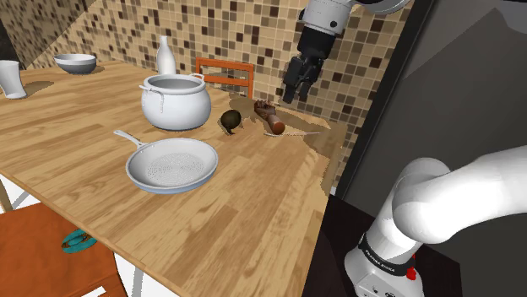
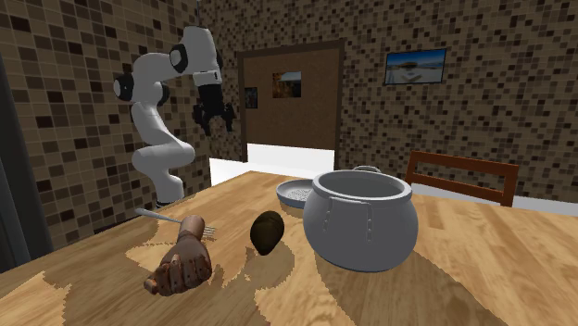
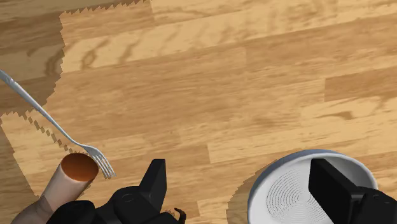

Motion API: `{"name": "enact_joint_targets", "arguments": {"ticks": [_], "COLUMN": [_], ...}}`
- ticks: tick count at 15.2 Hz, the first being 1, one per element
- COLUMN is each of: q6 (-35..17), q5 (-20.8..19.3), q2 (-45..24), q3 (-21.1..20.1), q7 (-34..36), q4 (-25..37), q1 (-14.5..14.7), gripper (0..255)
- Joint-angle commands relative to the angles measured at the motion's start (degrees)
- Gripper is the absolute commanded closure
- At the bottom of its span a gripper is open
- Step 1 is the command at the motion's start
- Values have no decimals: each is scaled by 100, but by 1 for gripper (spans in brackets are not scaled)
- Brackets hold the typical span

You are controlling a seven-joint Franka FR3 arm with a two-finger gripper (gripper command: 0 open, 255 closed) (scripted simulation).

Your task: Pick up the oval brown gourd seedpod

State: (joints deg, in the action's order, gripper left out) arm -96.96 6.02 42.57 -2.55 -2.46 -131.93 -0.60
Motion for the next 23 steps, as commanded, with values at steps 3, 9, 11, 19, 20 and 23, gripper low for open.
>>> {"name": "enact_joint_targets", "arguments": {"ticks": [3,9,11,19,20,23], "q6": [-342,-1291,-1577,-2549,-2650,-2928], "q5": [112,418,513,894,946,1113], "q2": [-352,-1469,-1853,-3401,-3593,-4166], "q3": [-36,-101,-106,-36,-19,43], "q7": [263,997,1225,2051,2145,2411], "q4": [36,293,425,1143,1251,1600], "q1": [-85,-317,-385,-607,-632,-700], "gripper": [0,0,0,0,0,0]}}
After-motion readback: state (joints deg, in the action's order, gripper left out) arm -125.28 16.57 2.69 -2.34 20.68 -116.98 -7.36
